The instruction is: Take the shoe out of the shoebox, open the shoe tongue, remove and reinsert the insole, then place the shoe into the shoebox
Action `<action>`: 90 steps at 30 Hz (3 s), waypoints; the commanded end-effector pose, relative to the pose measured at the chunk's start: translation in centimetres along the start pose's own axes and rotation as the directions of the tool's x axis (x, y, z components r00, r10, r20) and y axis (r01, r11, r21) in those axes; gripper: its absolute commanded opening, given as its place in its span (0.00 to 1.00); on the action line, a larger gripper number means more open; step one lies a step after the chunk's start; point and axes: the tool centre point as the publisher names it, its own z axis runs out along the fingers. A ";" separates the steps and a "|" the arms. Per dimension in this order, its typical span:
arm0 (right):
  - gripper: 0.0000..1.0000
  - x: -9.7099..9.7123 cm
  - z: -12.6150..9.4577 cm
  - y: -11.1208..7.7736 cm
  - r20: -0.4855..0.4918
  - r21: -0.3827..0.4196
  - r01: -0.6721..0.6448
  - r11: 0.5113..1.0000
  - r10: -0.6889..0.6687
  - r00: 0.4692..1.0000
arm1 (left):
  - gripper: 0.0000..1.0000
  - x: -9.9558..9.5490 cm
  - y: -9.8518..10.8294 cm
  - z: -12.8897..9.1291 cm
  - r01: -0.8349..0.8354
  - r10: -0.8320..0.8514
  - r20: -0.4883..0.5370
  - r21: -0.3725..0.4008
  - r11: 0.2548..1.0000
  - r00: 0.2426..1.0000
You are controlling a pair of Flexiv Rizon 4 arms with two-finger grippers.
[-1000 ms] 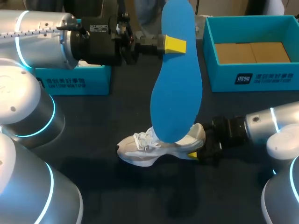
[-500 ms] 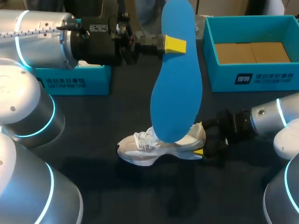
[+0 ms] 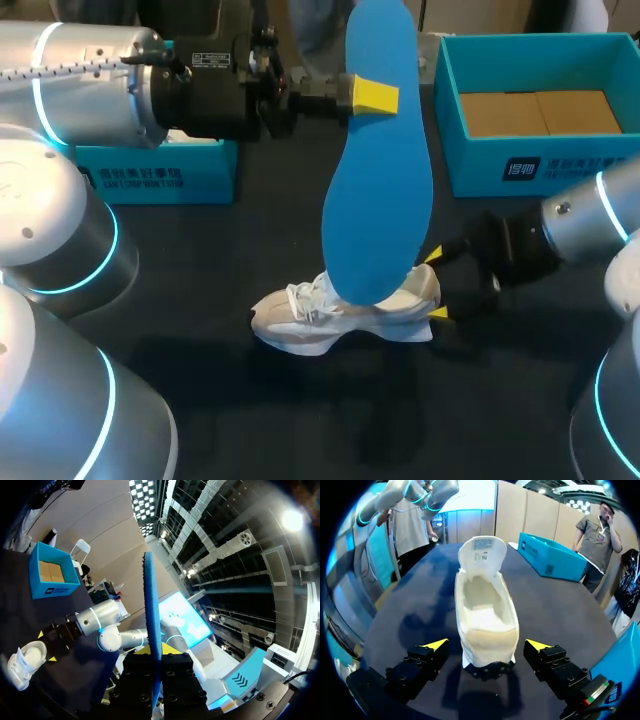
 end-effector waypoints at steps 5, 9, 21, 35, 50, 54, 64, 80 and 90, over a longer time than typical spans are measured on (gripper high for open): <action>1.00 0.1 -1.4 2.6 0.025 0.260 -0.005 0.966 -0.002 1.000 | 0.00 0.0 0.0 0.1 0.000 0.000 0.000 0.000 1.000 1.000; 1.00 0.1 -1.5 3.2 0.049 0.327 -0.008 0.945 -0.008 0.999 | 0.00 0.0 0.0 0.1 0.000 0.000 0.000 0.000 1.000 1.000; 1.00 -0.2 -1.4 5.3 0.056 0.482 0.012 0.876 -0.045 0.997 | 0.00 0.0 0.0 0.1 0.000 0.000 0.000 0.000 1.000 1.000; 1.00 -0.9 -0.2 6.0 0.028 0.590 0.020 0.807 -0.045 0.999 | 0.00 0.0 0.0 0.1 0.000 0.000 0.000 0.000 1.000 1.000; 1.00 -0.4 0.4 5.8 -0.006 0.582 -0.002 0.813 0.007 1.000 | 0.00 0.0 0.0 0.1 0.000 0.000 0.000 0.000 1.000 1.000; 1.00 -0.4 0.4 5.8 -0.006 0.582 -0.002 0.813 0.007 1.000 | 0.00 0.0 0.0 0.1 0.000 0.000 0.000 0.000 1.000 1.000; 1.00 -0.4 0.4 5.8 -0.006 0.582 -0.002 0.813 0.007 1.000 | 0.00 0.0 0.0 0.1 0.000 0.000 0.000 0.000 1.000 1.000; 1.00 -2.6 2.7 6.9 -0.041 0.593 0.030 0.805 -0.007 0.999 | 0.00 0.0 0.0 0.1 0.000 0.000 0.000 0.000 1.000 1.000; 1.00 -4.6 6.4 6.0 -0.111 0.624 0.087 0.776 -0.022 0.994 | 0.00 0.0 0.0 0.1 0.000 0.000 0.000 0.000 1.000 1.000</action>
